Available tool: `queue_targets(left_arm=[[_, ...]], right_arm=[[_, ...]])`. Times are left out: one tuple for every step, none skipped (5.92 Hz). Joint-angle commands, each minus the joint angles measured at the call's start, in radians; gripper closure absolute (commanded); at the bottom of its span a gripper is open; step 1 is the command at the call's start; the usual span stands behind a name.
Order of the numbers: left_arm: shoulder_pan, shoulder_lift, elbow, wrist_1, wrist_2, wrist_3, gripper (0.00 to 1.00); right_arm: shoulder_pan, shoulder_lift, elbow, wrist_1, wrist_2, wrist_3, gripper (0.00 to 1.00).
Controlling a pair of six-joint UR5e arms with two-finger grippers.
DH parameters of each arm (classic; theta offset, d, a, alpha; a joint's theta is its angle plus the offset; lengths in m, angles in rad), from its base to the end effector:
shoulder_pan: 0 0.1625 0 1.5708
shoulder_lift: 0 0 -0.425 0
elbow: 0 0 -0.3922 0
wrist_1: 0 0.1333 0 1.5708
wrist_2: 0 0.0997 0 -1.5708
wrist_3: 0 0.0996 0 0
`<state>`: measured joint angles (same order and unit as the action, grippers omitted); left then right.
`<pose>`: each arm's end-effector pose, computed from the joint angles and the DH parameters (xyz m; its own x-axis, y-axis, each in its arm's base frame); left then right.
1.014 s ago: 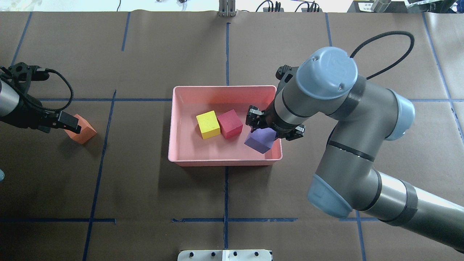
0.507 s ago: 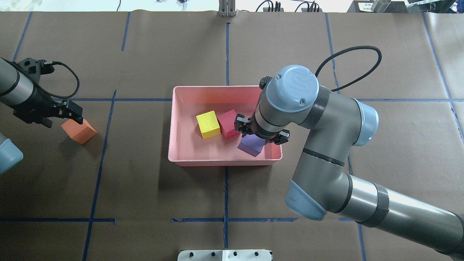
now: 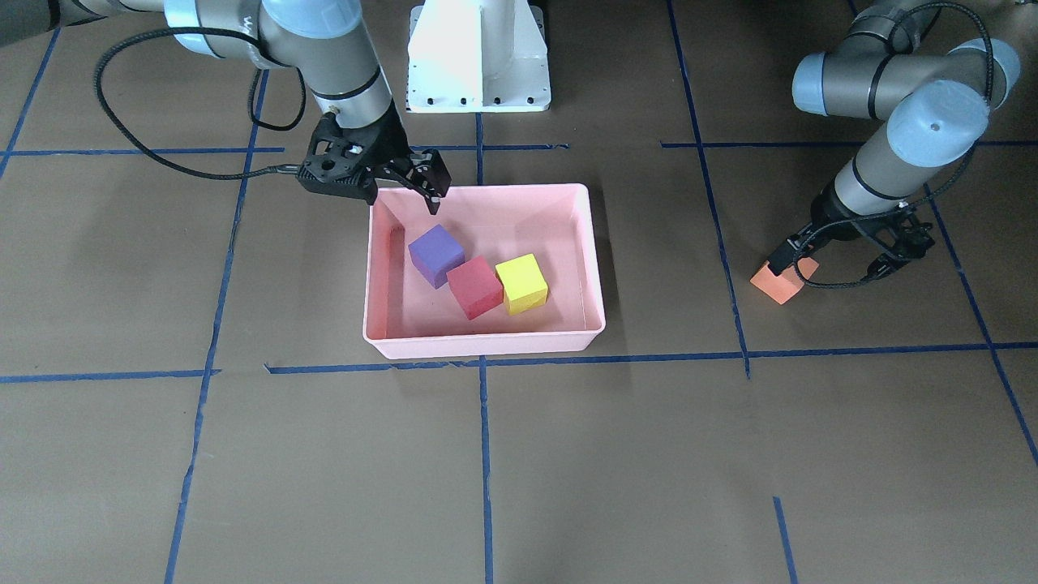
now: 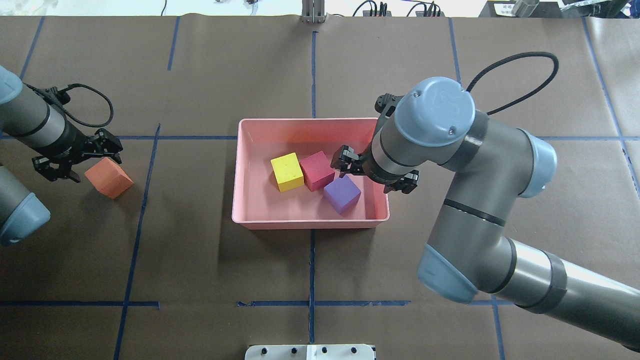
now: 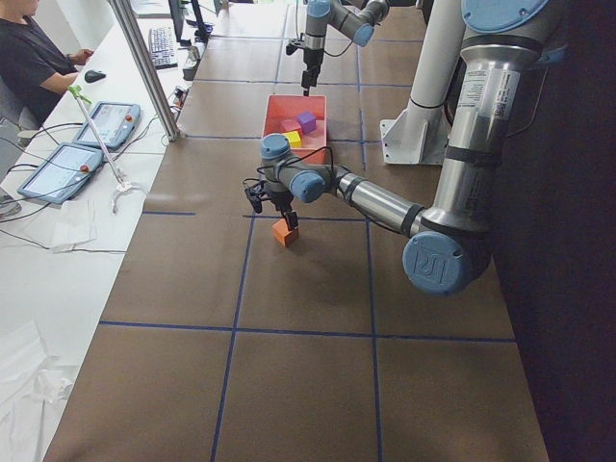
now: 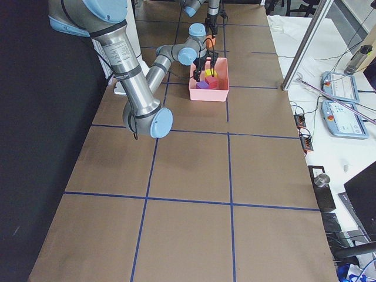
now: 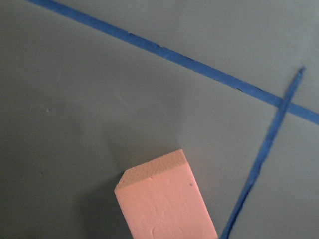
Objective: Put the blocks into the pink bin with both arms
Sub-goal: 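Release the purple cube while the left gripper grasps the orange cube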
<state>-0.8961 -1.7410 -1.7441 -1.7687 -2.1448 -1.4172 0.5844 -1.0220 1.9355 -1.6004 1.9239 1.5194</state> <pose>0.2941 -0.4945 0.4696 0.6026 -0.5476 -0.5805 0.3934 0.8367 -0.3810 -0.4432 -0.4117 0.1968 0.5433 0.3016 0.7835 -0.2671 0.9469 -0.1793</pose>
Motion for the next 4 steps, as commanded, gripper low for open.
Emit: queue_targets(left_arm=[[0.052,-0.006,0.014,0.0,0.031,-0.116,0.0],[0.054,-0.003,0.017,0.0,0.031,-0.117,0.0],[0.057,-0.005,0.032,0.0,0.067,-0.115,0.0],[0.06,-0.005,0.04,0.0,0.074,-0.112,0.0]], right_arm=[[0.02,-0.059,0.071,-0.003,0.006,-0.001,0.0],[0.026,-0.063,0.077,-0.004,0.004,-0.001,0.0],[0.028,-0.064,0.079,-0.006,0.004,-0.001,0.0],[0.031,-0.075,0.082,-0.006,0.004,-0.001,0.0]])
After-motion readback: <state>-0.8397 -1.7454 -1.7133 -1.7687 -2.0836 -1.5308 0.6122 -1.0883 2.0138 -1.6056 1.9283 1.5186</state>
